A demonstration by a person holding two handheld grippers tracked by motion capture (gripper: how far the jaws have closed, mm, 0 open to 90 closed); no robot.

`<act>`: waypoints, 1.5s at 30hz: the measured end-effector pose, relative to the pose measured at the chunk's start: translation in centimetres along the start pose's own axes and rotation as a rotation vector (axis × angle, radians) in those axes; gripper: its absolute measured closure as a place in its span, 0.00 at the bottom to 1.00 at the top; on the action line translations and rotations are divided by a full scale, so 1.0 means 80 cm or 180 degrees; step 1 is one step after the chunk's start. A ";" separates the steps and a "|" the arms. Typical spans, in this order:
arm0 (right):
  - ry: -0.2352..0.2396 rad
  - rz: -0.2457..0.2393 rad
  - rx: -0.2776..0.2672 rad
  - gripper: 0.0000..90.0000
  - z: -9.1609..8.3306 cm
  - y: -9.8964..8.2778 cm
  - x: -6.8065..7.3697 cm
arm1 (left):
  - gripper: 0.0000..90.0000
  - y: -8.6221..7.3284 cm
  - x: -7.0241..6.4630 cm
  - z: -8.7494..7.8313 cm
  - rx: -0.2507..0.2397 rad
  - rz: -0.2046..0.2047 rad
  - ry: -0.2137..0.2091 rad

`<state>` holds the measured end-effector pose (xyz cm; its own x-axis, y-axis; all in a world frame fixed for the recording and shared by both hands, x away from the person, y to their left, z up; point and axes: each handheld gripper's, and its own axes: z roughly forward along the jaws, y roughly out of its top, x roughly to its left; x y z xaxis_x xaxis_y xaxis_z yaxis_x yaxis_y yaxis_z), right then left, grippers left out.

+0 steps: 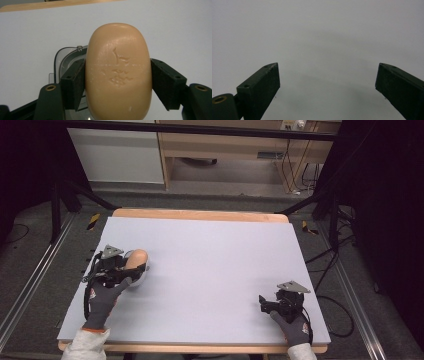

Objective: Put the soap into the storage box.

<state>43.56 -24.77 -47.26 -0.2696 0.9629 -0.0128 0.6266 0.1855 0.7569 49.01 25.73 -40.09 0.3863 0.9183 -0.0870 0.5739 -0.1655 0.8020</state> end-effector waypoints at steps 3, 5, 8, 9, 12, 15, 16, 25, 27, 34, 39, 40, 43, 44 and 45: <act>-0.0001 0.0002 0.0001 0.07 0.000 0.000 0.000 | 0.35 -0.002 0.004 0.003 0.0027 -0.0012 0.0031; -0.0003 0.0006 0.0003 0.07 0.000 0.000 0.001 | 0.35 -0.003 0.006 0.005 0.0033 -0.0020 0.0050; 0.0000 -0.0007 0.0001 0.07 0.001 0.000 0.001 | 0.35 -0.004 0.011 0.008 0.0049 -0.0037 0.0085; 0.0005 0.0002 0.0003 0.07 0.001 0.000 0.001 | 0.35 -0.004 0.013 0.009 0.0062 -0.0043 0.0099; 0.0015 -0.0010 0.0003 0.07 0.001 0.000 0.001 | 0.35 -0.006 0.018 0.012 0.0090 -0.0056 0.0125; 0.0007 -0.0021 0.0008 0.07 0.002 0.000 0.002 | 0.35 -0.007 0.020 0.014 0.0100 -0.0068 0.0140; 0.0005 -0.0023 0.0009 0.07 0.002 0.000 0.002 | 0.35 -0.007 0.020 0.016 0.0106 -0.0072 0.0143; 0.0007 -0.0033 0.0018 0.07 0.002 0.000 0.002 | 0.35 -0.014 0.027 0.026 0.0207 -0.0056 0.0185; 0.0002 -0.0036 0.0015 0.07 0.002 0.000 0.002 | 0.35 -0.015 0.027 0.027 0.0213 -0.0055 0.0191; -0.0003 -0.0040 0.0022 0.07 0.002 0.000 0.003 | 0.35 -0.017 0.026 0.031 0.0234 -0.0040 0.0210; -0.0003 -0.0031 0.0023 0.07 0.002 0.000 0.003 | 0.35 -0.018 0.027 0.033 0.0252 -0.0041 0.0229; 0.0000 -0.0028 0.0023 0.07 0.002 0.000 0.003 | 0.35 -0.018 0.027 0.033 0.0252 -0.0046 0.0233; 0.0002 -0.0032 0.0025 0.07 0.002 0.000 0.003 | 0.35 -0.018 0.028 0.033 0.0249 -0.0060 0.0232; 0.0009 -0.0023 0.0029 0.07 0.002 0.000 0.003 | 0.35 -0.018 0.028 0.033 0.0247 -0.0060 0.0233; 0.0009 -0.0023 0.0029 0.07 0.002 0.000 0.003 | 0.35 -0.018 0.028 0.033 0.0245 -0.0059 0.0233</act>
<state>43.64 -24.47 -47.37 -0.2761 0.9610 -0.0164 0.6313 0.1942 0.7509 50.97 27.09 -43.05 0.3228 0.9448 -0.0557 0.6354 -0.1727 0.7526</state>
